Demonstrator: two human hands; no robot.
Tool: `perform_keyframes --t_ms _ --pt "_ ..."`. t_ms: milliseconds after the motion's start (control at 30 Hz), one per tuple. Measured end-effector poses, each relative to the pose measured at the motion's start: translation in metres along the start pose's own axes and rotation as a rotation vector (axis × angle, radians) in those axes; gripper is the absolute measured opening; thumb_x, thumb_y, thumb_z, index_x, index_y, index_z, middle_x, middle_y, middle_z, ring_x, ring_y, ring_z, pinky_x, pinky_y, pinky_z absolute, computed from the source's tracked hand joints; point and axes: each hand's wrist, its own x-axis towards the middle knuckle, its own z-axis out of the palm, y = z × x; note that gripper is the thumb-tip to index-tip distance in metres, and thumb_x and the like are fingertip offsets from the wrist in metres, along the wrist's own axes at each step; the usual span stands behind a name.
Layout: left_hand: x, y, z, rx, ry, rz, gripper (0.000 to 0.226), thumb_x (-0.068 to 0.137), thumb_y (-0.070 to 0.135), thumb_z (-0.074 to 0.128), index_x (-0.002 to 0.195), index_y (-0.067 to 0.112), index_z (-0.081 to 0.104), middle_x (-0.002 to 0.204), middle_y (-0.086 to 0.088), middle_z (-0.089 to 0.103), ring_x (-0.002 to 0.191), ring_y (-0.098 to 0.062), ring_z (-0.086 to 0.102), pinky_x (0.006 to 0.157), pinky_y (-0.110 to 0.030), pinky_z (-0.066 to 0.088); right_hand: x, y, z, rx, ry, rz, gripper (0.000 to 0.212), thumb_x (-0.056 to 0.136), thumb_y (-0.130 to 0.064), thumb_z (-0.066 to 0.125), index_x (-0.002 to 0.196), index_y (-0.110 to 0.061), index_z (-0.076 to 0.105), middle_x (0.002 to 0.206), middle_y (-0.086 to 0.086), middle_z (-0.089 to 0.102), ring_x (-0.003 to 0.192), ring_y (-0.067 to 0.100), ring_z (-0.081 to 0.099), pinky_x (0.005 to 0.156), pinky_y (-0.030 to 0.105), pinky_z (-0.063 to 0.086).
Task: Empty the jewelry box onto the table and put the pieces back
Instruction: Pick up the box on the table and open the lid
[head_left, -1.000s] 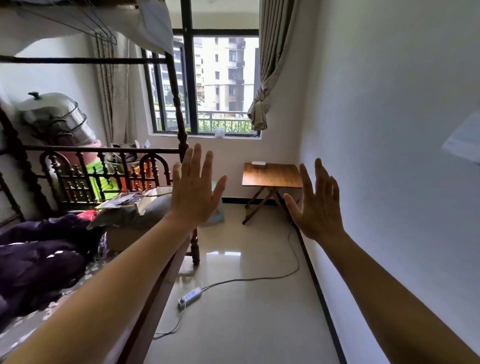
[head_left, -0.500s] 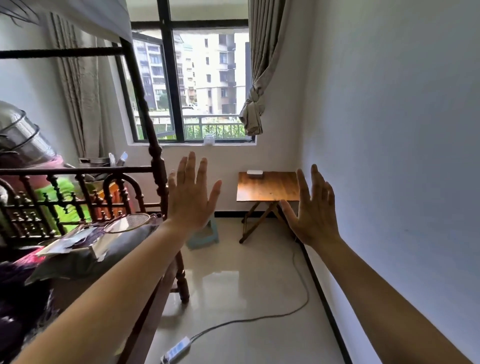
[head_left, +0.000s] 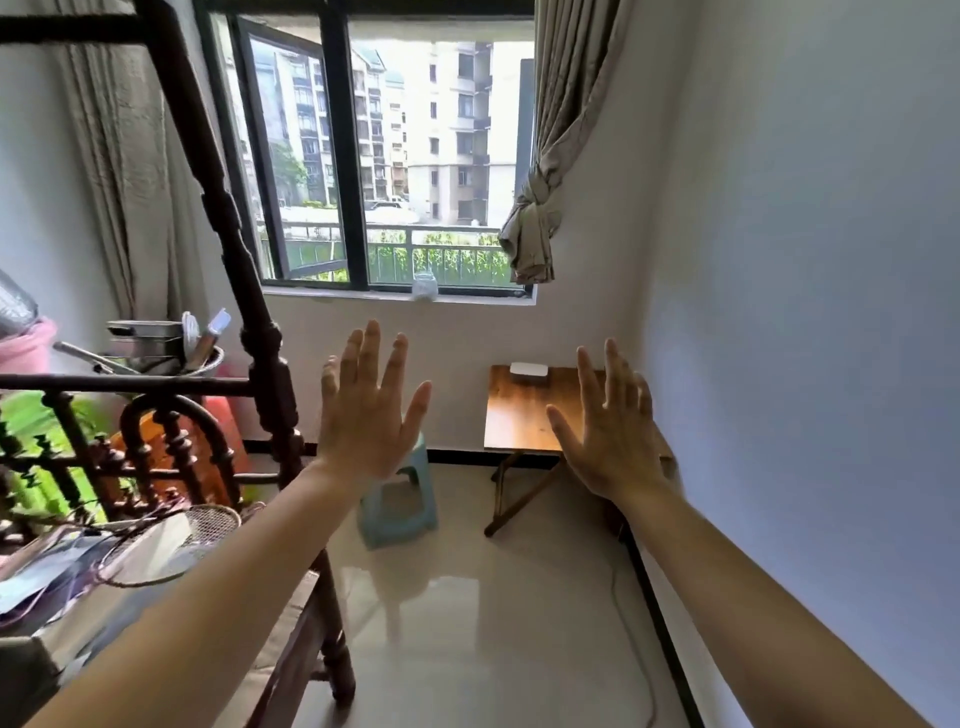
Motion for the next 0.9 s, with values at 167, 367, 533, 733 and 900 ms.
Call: perform_keyframes --t_ms 167,367,533,733,900 --pt "0.099 -0.052 0.097 -0.019 -0.018 0.000 0.076 0.096 0.062 0.012 0.158 0.017 0.017 0.167 -0.012 0.001 0.153 -0.031 0.004 0.120 -0.054 0.007 0.099 0.003 0.102 -0.033 -0.020 -0.001 0.082 0.096 -0.065 0.030 0.159 -0.023 -0.002 0.166 0.013 -0.012 0.152 0.034 0.002 0.119 0.049 0.002" --pt "0.226 -0.088 0.187 -0.050 -0.062 0.049 0.074 0.097 0.060 0.016 0.157 0.016 0.019 0.167 -0.013 0.003 0.153 -0.032 0.005 0.120 -0.054 0.008 0.206 0.022 0.191 -0.047 -0.048 0.017 0.081 0.096 -0.068 0.026 0.159 -0.025 -0.002 0.166 0.011 -0.010 0.152 0.034 0.005 0.118 0.050 0.004" --pt "0.305 -0.103 0.273 -0.062 -0.112 0.087 0.071 0.100 0.057 0.019 0.157 0.014 0.019 0.167 -0.015 0.005 0.153 -0.032 0.005 0.120 -0.056 0.009 0.275 0.059 0.258 -0.059 -0.051 0.076 0.081 0.096 -0.068 0.027 0.159 -0.024 0.002 0.167 0.011 -0.007 0.152 0.034 0.006 0.117 0.049 0.004" --pt "0.389 -0.117 0.394 -0.074 -0.135 0.117 0.071 0.101 0.056 0.026 0.156 0.013 0.023 0.166 -0.017 0.010 0.152 -0.035 0.010 0.120 -0.055 0.012 0.357 0.117 0.364 -0.058 -0.055 0.130 0.077 0.097 -0.065 0.027 0.158 -0.021 0.011 0.166 0.014 0.006 0.150 0.034 0.014 0.117 0.051 0.011" --pt "0.492 -0.115 0.496 -0.069 -0.168 0.119 0.072 0.100 0.056 0.026 0.157 0.013 0.021 0.166 -0.017 0.010 0.153 -0.033 0.008 0.121 -0.055 0.011 0.444 0.177 0.463 0.003 -0.084 0.185 0.076 0.098 -0.063 0.029 0.158 -0.022 0.008 0.166 0.013 0.004 0.152 0.032 0.010 0.119 0.049 0.009"
